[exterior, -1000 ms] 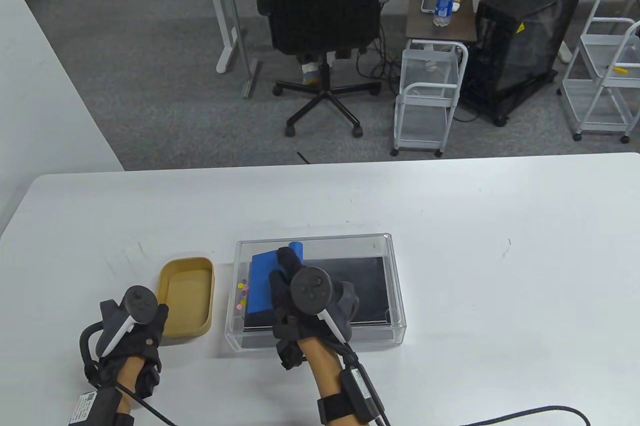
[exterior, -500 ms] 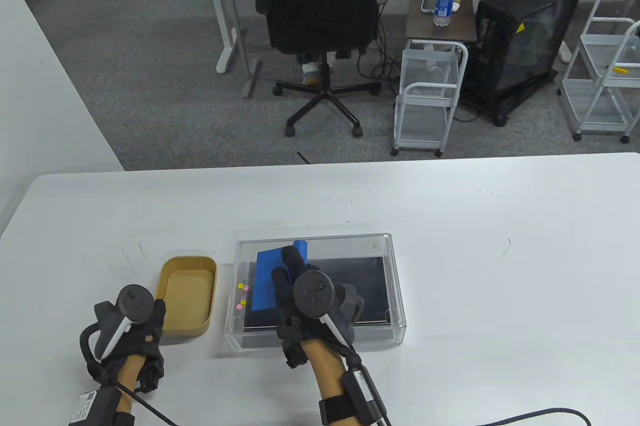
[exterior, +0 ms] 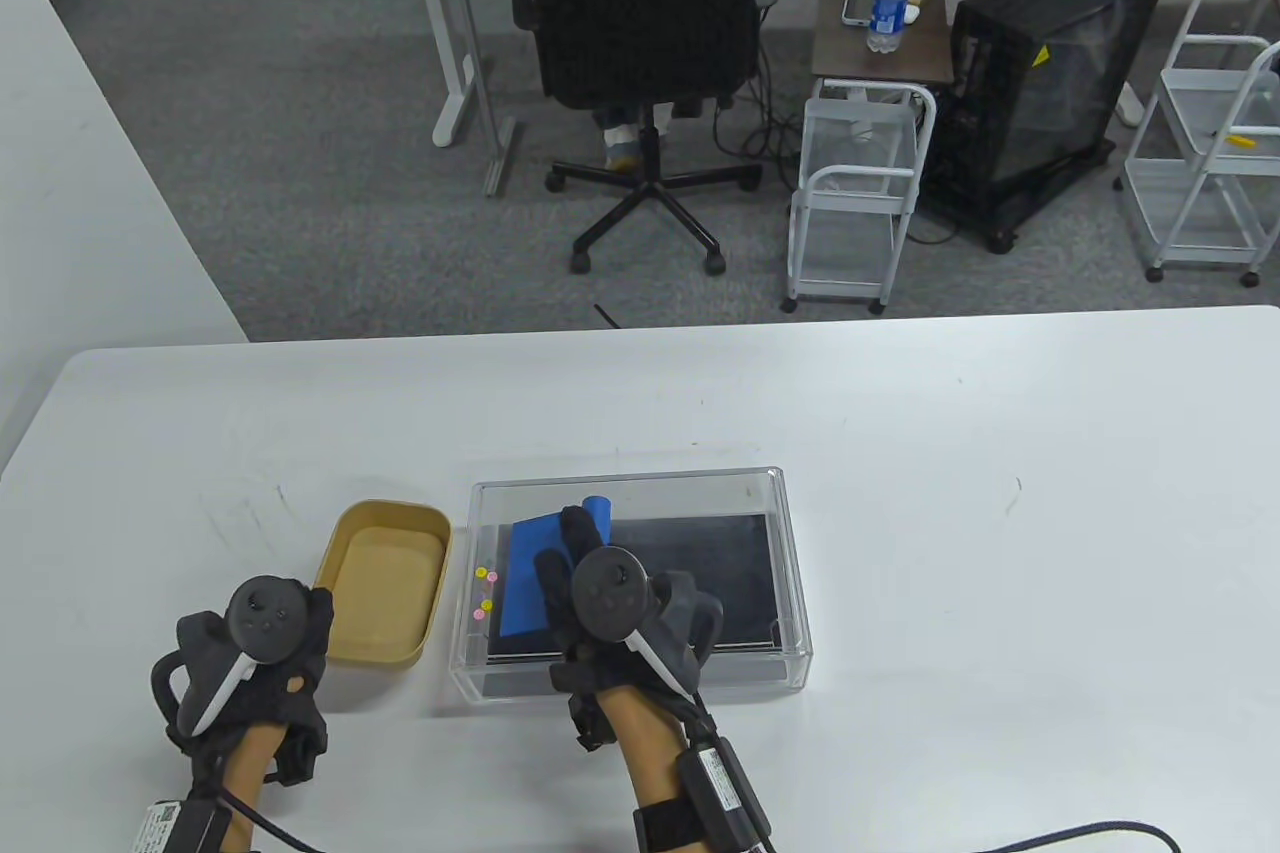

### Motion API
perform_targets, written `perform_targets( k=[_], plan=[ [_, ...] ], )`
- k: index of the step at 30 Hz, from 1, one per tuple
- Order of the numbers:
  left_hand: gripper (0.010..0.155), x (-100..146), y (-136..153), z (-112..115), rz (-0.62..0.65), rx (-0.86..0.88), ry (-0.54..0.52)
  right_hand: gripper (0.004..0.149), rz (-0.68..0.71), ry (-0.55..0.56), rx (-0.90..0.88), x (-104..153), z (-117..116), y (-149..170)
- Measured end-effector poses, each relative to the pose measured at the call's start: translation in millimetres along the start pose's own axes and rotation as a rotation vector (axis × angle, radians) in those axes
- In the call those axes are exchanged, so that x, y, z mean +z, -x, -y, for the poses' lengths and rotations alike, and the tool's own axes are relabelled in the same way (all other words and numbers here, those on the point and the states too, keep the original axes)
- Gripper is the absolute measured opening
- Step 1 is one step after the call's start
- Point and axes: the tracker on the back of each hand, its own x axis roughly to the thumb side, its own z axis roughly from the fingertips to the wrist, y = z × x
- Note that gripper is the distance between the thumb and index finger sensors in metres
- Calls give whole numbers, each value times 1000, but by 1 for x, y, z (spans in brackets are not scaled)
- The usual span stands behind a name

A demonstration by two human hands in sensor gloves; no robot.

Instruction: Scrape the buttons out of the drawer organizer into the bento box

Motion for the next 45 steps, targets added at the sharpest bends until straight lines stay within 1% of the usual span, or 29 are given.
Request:
perform_targets(
  k=[12, 17, 23, 28, 33, 45],
  plan=[
    [47, 3, -12, 3, 33, -47, -15, 58, -4, -86, 37, 1, -13, -7],
    [50, 6, -20, 2, 55, -91, -31, 58, 15, -79, 61, 2, -15, -12],
    [51, 6, -19, 4, 42, -129, -48, 59, 21, -79, 66, 3, -17, -14],
    [51, 7, -26, 7, 57, -197, -59, 60, 34, -94, 63, 4, -21, -18],
    [51, 9, -32, 9, 80, -229, -67, 61, 45, -100, 71, 5, -23, -21],
    [50, 10, -31, 10, 89, -200, -41, 64, 87, -113, 123, 9, -31, -32]
  ],
)
